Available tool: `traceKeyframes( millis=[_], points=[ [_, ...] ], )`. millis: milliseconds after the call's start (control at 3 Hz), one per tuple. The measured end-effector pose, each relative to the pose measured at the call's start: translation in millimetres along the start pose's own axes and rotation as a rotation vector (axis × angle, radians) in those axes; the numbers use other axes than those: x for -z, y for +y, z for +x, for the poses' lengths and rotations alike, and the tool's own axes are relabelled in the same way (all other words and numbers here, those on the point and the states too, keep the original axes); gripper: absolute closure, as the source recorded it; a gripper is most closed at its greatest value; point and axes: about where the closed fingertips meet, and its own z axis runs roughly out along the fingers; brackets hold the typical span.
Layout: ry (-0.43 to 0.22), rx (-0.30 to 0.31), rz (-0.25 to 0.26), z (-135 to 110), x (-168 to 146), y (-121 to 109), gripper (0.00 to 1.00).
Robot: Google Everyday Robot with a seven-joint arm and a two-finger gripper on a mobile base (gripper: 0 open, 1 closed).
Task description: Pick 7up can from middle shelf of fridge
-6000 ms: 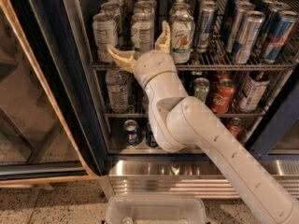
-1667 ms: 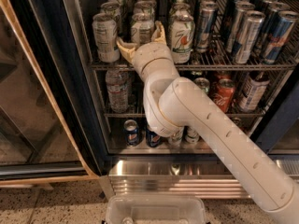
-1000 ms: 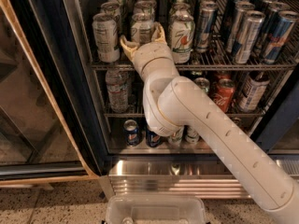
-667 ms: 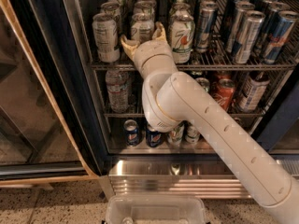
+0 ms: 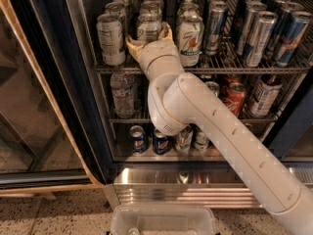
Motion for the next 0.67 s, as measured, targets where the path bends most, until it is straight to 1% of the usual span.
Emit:
traceKeyframes(
  millis=[333,667],
  points=[
    [0.001,-0.001,0.0,0.4,-0.5,-0.1,0.53],
    [0.006,-0.005,0.001,1.8,-0.9,-0.1,0.78]
  ],
)
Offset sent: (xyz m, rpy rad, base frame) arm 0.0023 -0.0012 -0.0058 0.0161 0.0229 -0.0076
